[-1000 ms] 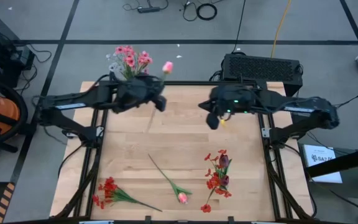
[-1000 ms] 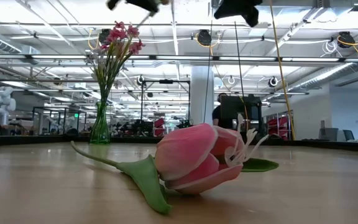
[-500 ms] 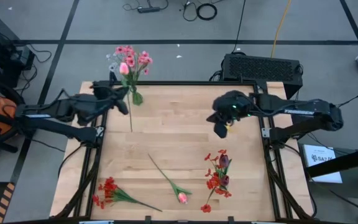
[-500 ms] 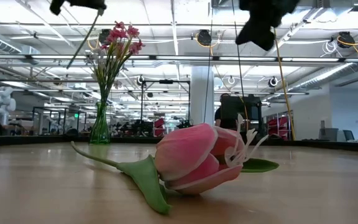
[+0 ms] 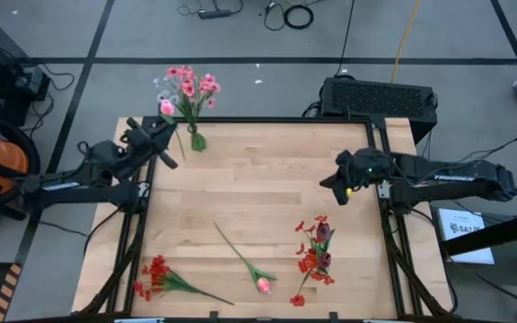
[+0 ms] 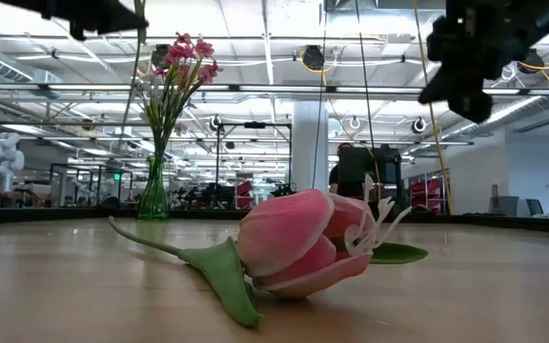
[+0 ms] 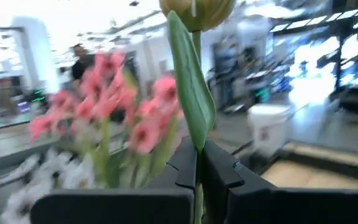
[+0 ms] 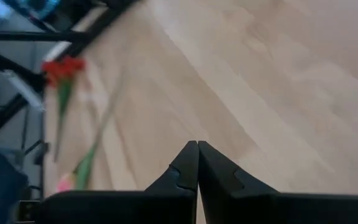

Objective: Sort flowers into vase by color
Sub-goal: Put the top pink tulip into the green vase

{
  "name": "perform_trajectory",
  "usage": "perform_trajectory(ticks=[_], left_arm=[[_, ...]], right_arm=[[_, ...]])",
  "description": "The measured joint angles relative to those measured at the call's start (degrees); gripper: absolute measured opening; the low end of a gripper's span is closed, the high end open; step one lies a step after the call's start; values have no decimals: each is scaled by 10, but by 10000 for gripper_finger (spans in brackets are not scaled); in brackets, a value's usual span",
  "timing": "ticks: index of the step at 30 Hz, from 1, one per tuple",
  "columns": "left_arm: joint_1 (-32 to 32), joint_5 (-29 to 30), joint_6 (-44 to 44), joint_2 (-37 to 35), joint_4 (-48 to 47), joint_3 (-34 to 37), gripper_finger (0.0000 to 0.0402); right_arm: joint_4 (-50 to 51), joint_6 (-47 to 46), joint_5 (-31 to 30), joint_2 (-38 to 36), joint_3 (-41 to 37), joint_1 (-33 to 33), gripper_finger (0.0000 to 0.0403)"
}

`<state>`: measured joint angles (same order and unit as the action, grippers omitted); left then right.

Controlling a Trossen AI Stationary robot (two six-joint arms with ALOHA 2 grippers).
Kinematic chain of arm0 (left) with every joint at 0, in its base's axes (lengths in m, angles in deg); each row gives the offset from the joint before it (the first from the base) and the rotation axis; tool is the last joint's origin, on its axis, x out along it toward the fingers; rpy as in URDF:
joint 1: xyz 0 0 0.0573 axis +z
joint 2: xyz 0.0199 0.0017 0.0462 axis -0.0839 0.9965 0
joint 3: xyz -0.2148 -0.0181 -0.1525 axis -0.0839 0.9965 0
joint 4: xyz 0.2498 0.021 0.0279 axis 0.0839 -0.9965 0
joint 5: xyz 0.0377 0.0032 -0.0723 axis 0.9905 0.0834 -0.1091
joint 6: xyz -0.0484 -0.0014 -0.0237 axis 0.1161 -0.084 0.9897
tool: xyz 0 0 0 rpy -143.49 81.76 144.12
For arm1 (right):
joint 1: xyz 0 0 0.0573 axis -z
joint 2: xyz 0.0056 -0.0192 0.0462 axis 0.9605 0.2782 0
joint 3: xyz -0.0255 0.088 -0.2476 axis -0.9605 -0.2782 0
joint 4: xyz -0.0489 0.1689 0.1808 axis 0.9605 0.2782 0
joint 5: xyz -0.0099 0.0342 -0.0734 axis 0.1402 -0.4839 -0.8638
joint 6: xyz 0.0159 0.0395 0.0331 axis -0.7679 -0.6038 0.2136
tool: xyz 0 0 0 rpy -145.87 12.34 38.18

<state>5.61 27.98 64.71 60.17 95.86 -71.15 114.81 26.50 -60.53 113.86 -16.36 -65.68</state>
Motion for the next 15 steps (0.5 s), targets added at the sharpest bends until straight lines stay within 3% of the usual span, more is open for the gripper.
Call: perform_trajectory(ticks=[6,9,15], left_arm=[[33,-21,66,19,18,10,8],[36,-71,3,31,46,10,8],[73,-79,-62,54,89,10,8]], right_arm=[[18,-8,-2,15,-6,0,0],[14,-1,-1,16,-6,0,0],[13,7,-1,16,-6,0,0]])
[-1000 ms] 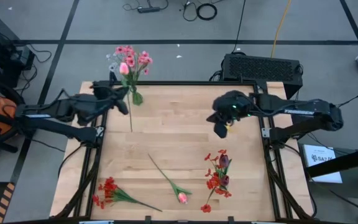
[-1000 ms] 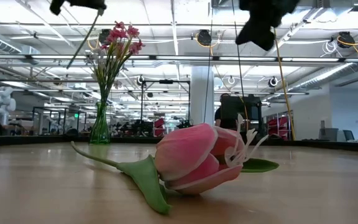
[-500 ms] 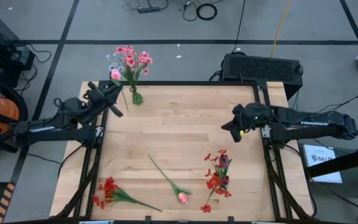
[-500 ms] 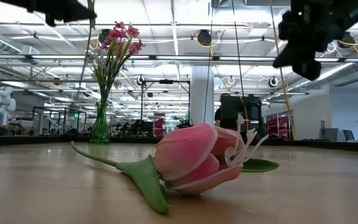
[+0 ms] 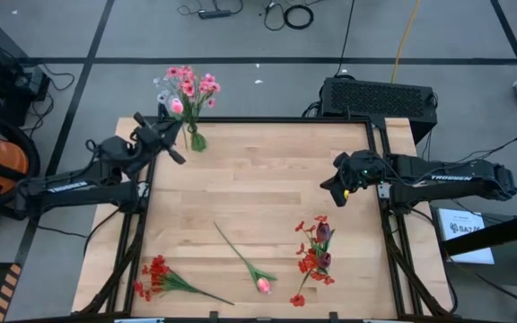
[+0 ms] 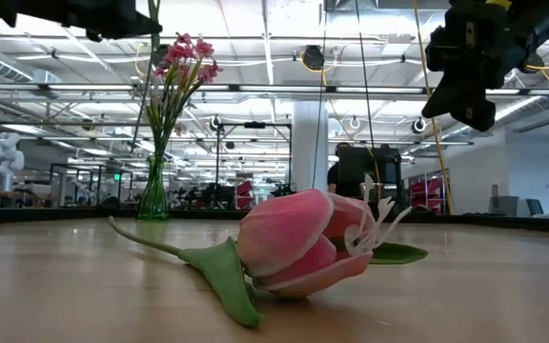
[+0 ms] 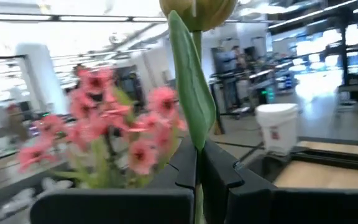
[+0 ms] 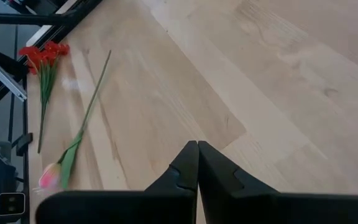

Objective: Sort flowers into vase by color
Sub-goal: Put the top pink tulip into the green vase

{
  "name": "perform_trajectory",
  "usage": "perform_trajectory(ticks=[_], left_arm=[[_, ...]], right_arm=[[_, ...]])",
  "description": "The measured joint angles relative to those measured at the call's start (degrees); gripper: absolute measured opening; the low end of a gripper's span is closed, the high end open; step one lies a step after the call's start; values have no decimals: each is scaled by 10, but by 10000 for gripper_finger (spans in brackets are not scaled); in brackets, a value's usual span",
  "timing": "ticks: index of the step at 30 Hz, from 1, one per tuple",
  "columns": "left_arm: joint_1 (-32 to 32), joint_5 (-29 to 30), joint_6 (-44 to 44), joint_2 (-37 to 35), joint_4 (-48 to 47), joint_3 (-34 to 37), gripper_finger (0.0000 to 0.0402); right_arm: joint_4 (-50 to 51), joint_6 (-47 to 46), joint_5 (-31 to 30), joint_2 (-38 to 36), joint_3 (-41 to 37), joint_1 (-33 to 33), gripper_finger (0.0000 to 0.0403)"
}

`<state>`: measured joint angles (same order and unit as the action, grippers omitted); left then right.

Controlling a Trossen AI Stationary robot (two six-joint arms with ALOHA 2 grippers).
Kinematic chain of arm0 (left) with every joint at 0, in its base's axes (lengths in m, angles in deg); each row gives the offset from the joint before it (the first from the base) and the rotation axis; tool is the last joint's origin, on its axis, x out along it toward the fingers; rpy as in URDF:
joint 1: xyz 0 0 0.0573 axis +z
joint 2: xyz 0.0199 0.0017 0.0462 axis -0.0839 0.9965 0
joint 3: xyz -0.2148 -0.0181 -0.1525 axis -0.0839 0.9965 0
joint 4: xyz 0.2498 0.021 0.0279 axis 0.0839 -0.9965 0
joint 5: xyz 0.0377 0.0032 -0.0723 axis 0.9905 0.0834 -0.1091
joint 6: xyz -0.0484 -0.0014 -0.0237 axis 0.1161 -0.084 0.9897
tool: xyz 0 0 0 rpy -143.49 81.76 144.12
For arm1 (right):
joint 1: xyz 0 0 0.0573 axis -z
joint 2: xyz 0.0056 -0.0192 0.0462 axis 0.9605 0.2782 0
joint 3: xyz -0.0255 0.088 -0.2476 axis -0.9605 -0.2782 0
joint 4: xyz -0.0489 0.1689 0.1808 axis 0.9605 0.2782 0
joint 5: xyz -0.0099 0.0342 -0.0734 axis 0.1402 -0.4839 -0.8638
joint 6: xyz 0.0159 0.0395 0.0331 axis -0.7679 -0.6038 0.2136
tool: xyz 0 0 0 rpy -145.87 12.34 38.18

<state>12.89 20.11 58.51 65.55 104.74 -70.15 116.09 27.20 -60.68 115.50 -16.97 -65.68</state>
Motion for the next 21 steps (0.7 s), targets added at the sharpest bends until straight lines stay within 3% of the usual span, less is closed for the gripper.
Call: perform_trajectory(ticks=[4,9,14,21], left_arm=[[56,-27,0,7,20,0,8],[129,-83,23,17,179,53,8],[175,-89,71,18,231,100,8],[209,-96,71,20,290,115,8]], right_arm=[[-6,20,0,0,0,0,0],[-24,41,0,0,0,0,0],[-25,41,0,0,0,0,0],[-25,42,0,0,0,0,0]])
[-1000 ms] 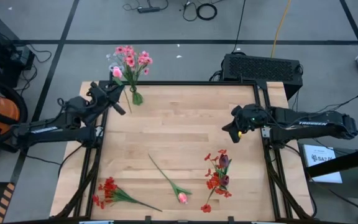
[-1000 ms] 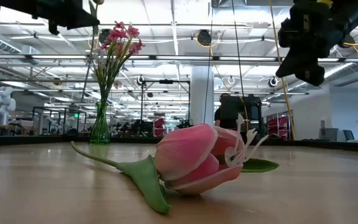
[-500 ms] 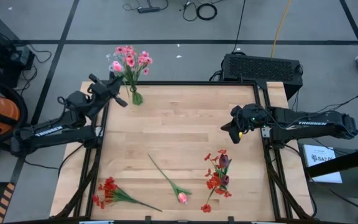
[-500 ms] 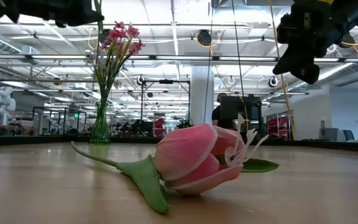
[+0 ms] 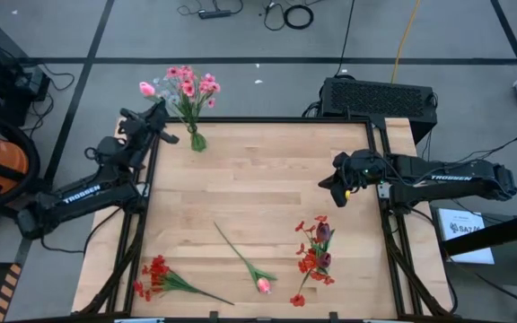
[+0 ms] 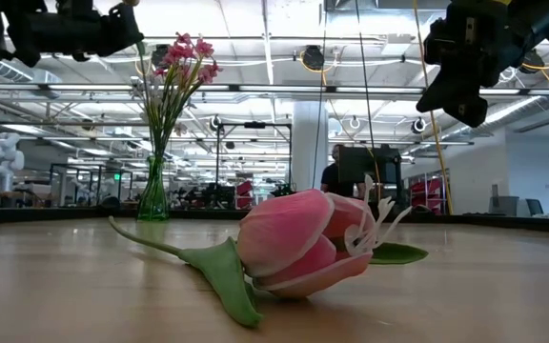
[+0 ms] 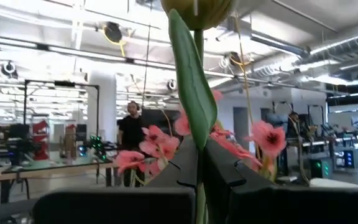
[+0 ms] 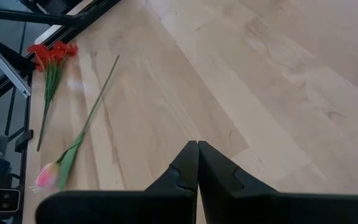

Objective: Sort flowers into vase by color
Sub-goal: Put the top pink tulip into the green vase

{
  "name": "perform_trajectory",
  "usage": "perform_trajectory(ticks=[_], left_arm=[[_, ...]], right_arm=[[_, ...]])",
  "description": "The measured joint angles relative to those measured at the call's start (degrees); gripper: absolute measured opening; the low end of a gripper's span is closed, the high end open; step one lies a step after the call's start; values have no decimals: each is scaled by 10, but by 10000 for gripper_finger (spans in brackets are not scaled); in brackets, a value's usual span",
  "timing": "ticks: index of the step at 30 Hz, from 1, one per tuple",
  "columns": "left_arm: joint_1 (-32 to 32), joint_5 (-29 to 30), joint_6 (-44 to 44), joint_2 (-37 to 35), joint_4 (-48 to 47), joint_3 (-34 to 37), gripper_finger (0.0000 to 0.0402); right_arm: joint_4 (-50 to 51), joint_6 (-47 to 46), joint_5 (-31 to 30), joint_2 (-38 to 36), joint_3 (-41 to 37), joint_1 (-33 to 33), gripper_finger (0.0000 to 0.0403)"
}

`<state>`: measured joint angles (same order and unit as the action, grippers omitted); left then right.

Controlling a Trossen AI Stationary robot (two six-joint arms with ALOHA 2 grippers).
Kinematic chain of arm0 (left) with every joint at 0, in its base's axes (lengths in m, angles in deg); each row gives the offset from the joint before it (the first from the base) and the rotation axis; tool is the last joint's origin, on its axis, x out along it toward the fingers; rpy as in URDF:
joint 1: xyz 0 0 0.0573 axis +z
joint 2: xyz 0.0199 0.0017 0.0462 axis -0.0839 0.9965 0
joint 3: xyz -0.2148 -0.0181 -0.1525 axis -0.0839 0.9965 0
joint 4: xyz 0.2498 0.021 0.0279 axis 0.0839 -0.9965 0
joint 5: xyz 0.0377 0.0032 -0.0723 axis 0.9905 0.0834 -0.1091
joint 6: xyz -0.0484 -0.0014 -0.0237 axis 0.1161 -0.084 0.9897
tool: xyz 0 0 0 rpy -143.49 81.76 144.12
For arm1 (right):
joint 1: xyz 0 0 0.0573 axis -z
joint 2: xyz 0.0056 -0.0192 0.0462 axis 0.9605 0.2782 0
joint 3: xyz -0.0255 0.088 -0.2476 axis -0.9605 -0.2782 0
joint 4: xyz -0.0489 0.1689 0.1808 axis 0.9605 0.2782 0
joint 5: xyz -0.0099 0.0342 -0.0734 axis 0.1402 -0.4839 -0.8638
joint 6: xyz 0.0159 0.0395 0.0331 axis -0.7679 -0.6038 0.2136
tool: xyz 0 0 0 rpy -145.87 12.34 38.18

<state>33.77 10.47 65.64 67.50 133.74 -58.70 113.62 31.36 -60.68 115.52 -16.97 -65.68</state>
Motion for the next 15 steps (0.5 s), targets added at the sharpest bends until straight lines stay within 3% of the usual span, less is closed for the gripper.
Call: perform_trajectory(ticks=[15], left_arm=[[56,-60,20,59,16,1,8]], right_arm=[[0,15,-76,0,0,0,0]])
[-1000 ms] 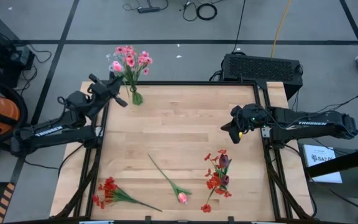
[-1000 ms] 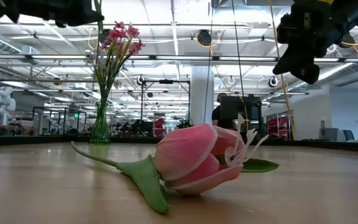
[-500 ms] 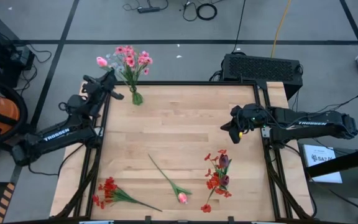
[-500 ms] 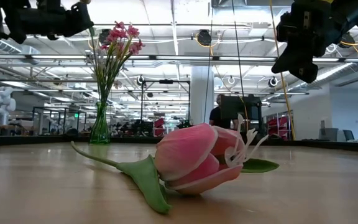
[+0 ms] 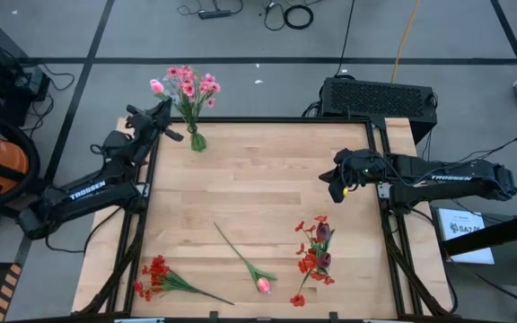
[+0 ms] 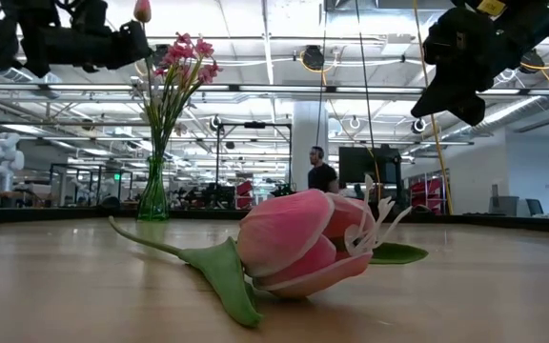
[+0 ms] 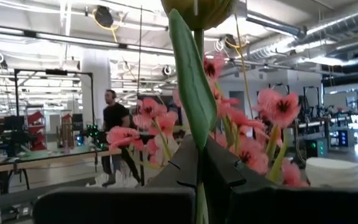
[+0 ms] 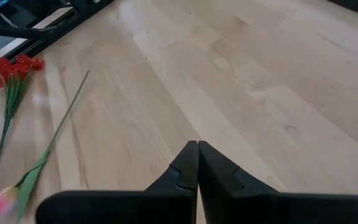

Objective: Sort flowers into vase by color
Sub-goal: Put the top pink tulip into the green vase

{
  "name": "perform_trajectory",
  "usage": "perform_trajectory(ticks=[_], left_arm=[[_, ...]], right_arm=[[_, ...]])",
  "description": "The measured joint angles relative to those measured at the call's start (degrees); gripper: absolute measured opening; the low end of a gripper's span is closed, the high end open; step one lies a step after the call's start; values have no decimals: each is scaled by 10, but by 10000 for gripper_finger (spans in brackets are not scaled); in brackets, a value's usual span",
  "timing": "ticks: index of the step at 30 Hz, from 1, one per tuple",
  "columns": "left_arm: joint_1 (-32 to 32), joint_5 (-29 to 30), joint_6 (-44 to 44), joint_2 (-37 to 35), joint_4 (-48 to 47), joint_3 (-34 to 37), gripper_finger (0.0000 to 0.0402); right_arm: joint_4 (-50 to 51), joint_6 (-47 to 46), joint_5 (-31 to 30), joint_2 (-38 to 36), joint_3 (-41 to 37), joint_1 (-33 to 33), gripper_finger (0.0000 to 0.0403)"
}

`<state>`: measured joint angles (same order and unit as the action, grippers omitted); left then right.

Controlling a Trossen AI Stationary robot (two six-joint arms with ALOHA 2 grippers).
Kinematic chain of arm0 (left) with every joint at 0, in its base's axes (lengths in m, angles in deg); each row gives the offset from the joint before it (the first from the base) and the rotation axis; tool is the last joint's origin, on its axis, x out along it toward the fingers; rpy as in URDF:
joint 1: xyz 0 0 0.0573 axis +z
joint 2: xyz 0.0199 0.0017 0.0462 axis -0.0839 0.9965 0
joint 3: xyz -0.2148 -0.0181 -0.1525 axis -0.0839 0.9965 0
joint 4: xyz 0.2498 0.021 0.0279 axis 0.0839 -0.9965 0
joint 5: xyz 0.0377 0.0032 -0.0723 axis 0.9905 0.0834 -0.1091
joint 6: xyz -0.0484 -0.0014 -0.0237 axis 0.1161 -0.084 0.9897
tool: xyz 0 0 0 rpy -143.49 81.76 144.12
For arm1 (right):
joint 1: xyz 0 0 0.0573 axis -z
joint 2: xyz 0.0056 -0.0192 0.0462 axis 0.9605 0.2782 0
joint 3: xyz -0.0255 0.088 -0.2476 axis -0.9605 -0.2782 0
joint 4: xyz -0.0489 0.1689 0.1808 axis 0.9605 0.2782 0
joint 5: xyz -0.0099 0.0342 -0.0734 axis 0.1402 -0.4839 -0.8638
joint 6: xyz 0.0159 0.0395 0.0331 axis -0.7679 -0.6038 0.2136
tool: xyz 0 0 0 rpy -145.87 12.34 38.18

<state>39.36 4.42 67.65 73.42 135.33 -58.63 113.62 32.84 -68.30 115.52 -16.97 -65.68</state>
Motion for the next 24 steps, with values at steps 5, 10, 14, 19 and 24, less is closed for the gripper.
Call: perform_trajectory(ticks=[5,10,14,19,24], left_arm=[[10,-2,4,37,12,0,8],[26,-2,39,69,25,20,8],[36,-2,63,84,60,54,8],[38,-2,73,96,84,84,8],[38,-4,75,105,71,88,8]], right_arm=[[0,0,1,0,0,0,0],[0,-2,1,0,0,0,0],[0,-2,1,0,0,0,0],[0,0,1,0,0,0,0],[0,3,0,0,0,0,0]])
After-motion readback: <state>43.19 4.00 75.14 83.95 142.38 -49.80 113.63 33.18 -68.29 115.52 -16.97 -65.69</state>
